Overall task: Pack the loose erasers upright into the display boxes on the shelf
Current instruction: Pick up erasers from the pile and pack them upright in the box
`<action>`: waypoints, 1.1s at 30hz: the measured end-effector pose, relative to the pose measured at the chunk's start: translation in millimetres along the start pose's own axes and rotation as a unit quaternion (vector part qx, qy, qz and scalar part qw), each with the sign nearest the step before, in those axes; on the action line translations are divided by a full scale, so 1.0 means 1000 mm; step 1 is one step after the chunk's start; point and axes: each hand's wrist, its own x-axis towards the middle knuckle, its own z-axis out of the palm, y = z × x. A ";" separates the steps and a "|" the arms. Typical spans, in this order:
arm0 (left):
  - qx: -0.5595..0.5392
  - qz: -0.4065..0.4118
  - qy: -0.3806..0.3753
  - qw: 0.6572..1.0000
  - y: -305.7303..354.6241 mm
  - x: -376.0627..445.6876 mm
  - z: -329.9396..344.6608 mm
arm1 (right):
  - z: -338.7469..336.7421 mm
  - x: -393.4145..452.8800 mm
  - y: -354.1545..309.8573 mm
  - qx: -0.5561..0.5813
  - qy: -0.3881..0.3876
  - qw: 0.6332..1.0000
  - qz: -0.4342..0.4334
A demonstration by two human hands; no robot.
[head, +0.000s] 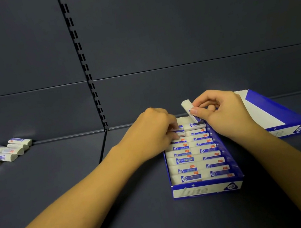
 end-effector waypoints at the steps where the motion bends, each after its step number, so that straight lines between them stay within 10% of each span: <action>1: -0.002 -0.001 0.003 1.000 0.000 0.000 0.000 | 0.000 0.000 0.000 0.001 0.000 1.000 0.000; 16: -0.096 -0.026 0.033 0.995 -0.009 0.002 0.006 | -0.002 0.000 -0.005 0.163 0.002 0.986 0.017; 24: -0.211 -0.132 0.268 0.931 -0.023 -0.003 0.020 | -0.009 0.004 -0.003 0.302 -0.043 0.950 0.061; 33: -0.189 -0.126 0.212 0.951 -0.028 -0.004 0.035 | -0.012 0.004 -0.002 0.353 -0.085 0.929 0.065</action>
